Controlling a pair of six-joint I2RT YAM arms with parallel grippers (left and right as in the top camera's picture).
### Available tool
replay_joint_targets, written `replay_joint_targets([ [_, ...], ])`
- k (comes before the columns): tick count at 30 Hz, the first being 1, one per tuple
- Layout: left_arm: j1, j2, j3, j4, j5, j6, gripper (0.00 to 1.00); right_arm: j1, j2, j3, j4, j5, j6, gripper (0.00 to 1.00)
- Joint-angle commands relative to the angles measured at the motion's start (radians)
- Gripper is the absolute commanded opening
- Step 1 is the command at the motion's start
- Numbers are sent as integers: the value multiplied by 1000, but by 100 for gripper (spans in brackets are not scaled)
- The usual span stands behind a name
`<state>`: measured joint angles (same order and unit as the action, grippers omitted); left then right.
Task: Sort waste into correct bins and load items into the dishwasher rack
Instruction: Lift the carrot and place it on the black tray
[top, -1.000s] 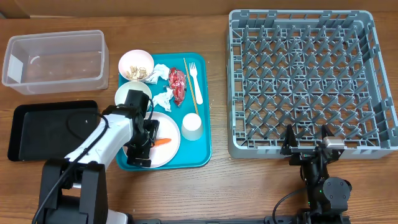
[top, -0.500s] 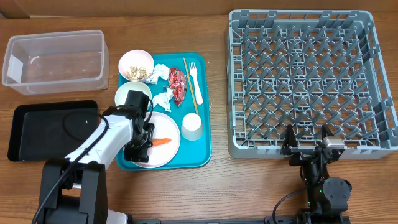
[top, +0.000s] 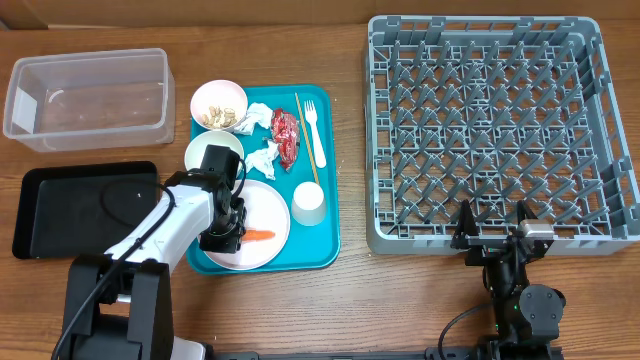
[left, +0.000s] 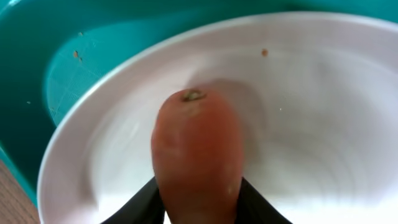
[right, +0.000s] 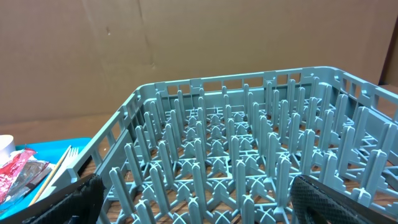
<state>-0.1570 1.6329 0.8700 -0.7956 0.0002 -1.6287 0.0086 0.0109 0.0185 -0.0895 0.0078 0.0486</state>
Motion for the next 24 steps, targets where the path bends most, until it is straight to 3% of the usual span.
replay_joint_targets([
  [1, -3, 9, -18, -4, 19, -9, 32, 5, -8, -10, 6, 14, 4, 100],
  [4, -3, 9, -18, -3, 19, 8, 20, 5, -8, -10, 6, 13, 4, 100],
  [5, -3, 9, -17, -4, 19, 13, 9, 5, -8, -10, 6, 13, 4, 100],
  [6, -3, 9, -17, -3, 19, 18, 5, 5, -8, -10, 6, 14, 4, 100],
  [17, -3, 5, 37, -36, 45, 112, 4, 5, -8, -10, 6, 13, 4, 100],
  [24, 5, 0, 212, -223, 35, 161, 4, 5, -8, -10, 6, 14, 4, 100],
])
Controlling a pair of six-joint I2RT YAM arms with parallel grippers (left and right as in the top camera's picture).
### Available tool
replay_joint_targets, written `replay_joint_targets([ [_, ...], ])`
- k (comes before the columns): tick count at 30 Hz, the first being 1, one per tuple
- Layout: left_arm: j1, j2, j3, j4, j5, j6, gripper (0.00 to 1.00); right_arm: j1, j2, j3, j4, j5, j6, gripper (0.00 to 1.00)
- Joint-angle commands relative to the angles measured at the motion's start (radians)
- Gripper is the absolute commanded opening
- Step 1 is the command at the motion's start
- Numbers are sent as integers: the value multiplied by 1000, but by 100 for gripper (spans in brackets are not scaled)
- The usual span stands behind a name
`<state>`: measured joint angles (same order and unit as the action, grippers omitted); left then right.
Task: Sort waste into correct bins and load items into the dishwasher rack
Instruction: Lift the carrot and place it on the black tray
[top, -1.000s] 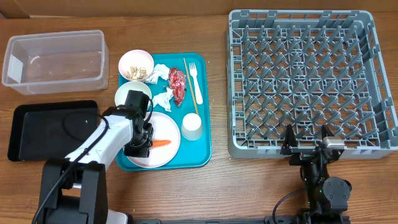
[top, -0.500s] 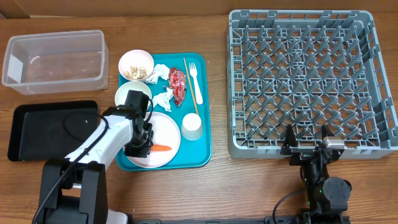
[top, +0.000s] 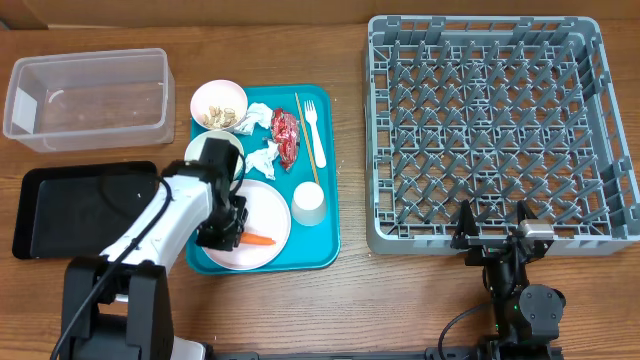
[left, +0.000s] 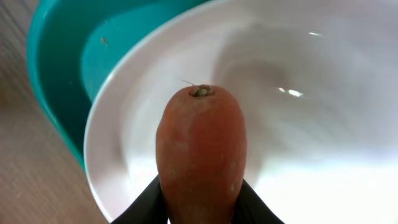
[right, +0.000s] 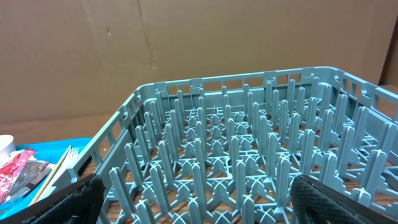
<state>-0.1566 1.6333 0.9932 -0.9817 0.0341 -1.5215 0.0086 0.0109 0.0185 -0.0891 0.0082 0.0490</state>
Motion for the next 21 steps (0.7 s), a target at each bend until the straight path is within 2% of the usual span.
replay_joint_targets([
  [1, 7, 0, 116, -64, 1, 63, 4, 5, -8, -10, 6, 13, 3, 100],
  [7, 64, -1, 299, -211, -39, 156, 4, 5, -8, -10, 6, 13, 4, 100],
  [13, 240, -1, 445, -316, -56, 273, 4, 5, -8, -10, 6, 13, 4, 100],
  [21, 520, 4, 472, -282, -61, 404, 4, 5, -8, -10, 6, 13, 3, 100],
])
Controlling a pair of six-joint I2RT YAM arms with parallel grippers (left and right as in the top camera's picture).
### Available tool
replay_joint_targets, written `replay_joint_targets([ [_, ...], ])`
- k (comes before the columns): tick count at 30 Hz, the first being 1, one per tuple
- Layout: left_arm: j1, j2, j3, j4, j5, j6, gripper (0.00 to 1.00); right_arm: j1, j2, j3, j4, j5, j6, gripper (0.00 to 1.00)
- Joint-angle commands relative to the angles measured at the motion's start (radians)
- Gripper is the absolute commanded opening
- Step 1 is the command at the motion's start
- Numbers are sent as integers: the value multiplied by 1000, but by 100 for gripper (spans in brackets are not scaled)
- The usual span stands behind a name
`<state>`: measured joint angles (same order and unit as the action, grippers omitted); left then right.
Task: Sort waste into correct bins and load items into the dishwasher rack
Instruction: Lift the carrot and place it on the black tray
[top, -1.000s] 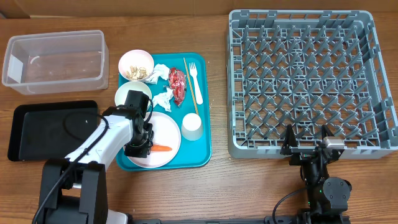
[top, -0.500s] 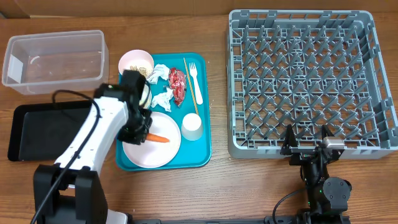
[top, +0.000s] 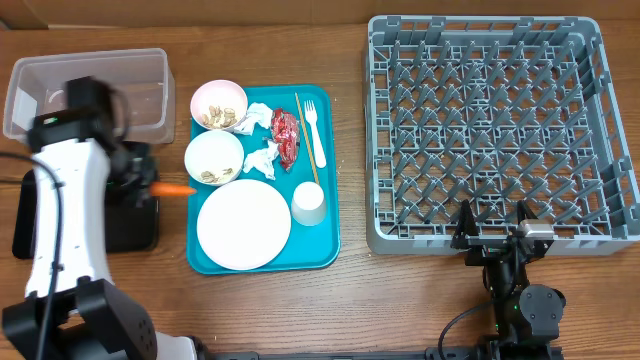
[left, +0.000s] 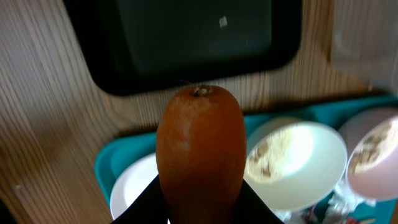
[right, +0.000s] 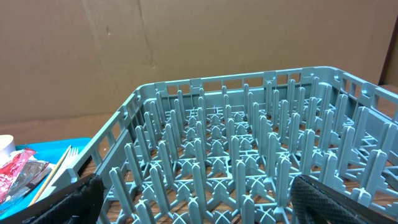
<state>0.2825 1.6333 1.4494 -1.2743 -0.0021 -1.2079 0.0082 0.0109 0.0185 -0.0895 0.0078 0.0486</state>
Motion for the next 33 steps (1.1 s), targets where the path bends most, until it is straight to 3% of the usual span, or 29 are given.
replay_joint_targets([
  [1, 105, 7, 13, 17, -24, 102, 4, 6, -8, -10, 6, 13, 4, 100],
  [9, 271, 55, 3, 143, -44, 187, 4, 6, -8, -10, 6, 13, 4, 100],
  [19, 316, 198, 3, 235, -89, 244, 5, 6, -8, -10, 6, 13, 4, 100],
  [23, 316, 251, 3, 225, -114, 244, 20, 6, -8, -10, 6, 13, 4, 100],
  [29, 317, 272, 3, 199, -180, 243, 29, 6, -8, -10, 6, 13, 4, 100],
  [30, 319, 272, 3, 195, -185, 244, 35, 6, -8, -10, 6, 13, 4, 100],
  [31, 320, 272, 3, 190, -190, 244, 47, 6, -8, -10, 6, 14, 4, 100],
  [33, 321, 272, 3, 183, -201, 244, 84, 6, -8, -10, 6, 13, 4, 100],
])
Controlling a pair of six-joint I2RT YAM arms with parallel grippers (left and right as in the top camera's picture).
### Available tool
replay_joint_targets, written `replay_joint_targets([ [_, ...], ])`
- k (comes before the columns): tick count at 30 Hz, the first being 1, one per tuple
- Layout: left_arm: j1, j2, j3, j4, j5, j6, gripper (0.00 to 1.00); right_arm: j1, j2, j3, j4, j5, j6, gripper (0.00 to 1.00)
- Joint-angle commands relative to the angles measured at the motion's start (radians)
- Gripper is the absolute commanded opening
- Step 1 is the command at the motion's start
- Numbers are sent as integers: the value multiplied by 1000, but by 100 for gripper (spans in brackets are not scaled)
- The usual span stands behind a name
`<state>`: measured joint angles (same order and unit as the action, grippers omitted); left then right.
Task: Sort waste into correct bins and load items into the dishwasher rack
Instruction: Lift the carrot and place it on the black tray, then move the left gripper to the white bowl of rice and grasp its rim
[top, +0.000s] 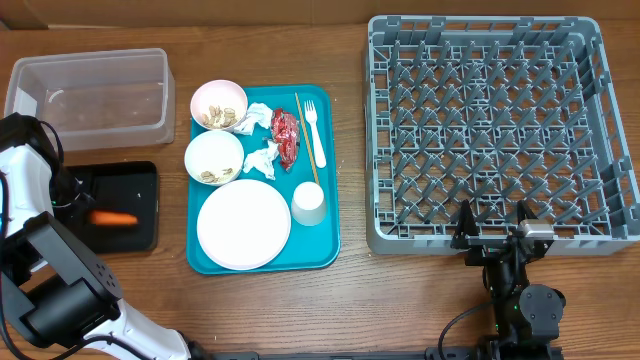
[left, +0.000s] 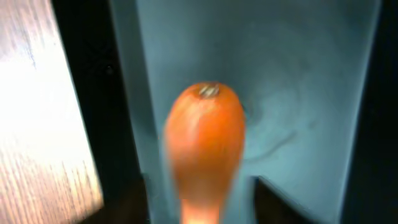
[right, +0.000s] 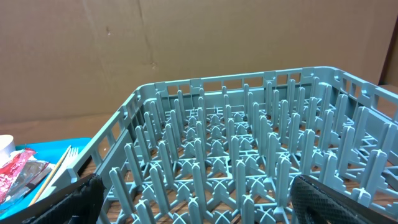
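An orange carrot (top: 113, 218) lies in the black tray (top: 135, 232) at the left; in the left wrist view the carrot (left: 205, 134) is blurred over the tray floor. My left gripper (top: 82, 208) is open at its near end, fingers (left: 264, 193) standing off either side of it. The teal tray (top: 325, 245) holds a white plate (top: 243, 224), two bowls of scraps (top: 218, 104) (top: 213, 157), a cup (top: 309, 203), a fork (top: 313, 125), a red wrapper (top: 285, 135) and tissues (top: 264, 158). My right gripper (right: 199, 202) rests open before the grey dishwasher rack (top: 490, 130).
A clear plastic bin (top: 88, 98) stands behind the black tray at the far left. A chopstick (top: 305, 130) lies beside the fork. A cardboard wall (right: 186, 43) rises behind the rack.
My left gripper held the carrot above the black tray's right edge. It is now further left, low over the tray and open, with the carrot lying in the tray.
My left gripper was shut on the carrot on the white plate. Then it held the carrot just above the plate, then over the black tray's edge. Now the carrot lies in the black tray, let go. The right arm has not moved.
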<state>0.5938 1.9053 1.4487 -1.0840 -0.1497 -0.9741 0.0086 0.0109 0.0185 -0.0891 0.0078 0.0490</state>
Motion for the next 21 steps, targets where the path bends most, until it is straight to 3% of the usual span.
replay_joint_targets([
  [1, 10, 0, 4, -9, -58, 10, 97, 5, -8, -10, 6, 14, 3, 100],
  [7, 10, -2, 13, -23, -37, 10, 100, 5, -8, -10, 6, 13, 3, 100],
  [13, -7, -15, 121, -138, 40, 14, 100, 5, -8, -10, 6, 14, 3, 100],
  [16, -47, -33, 185, -173, 49, 92, 100, 5, -8, -10, 6, 14, 4, 100],
  [21, -183, -70, 226, -137, 132, 345, 100, 5, -8, -10, 6, 13, 4, 100],
])
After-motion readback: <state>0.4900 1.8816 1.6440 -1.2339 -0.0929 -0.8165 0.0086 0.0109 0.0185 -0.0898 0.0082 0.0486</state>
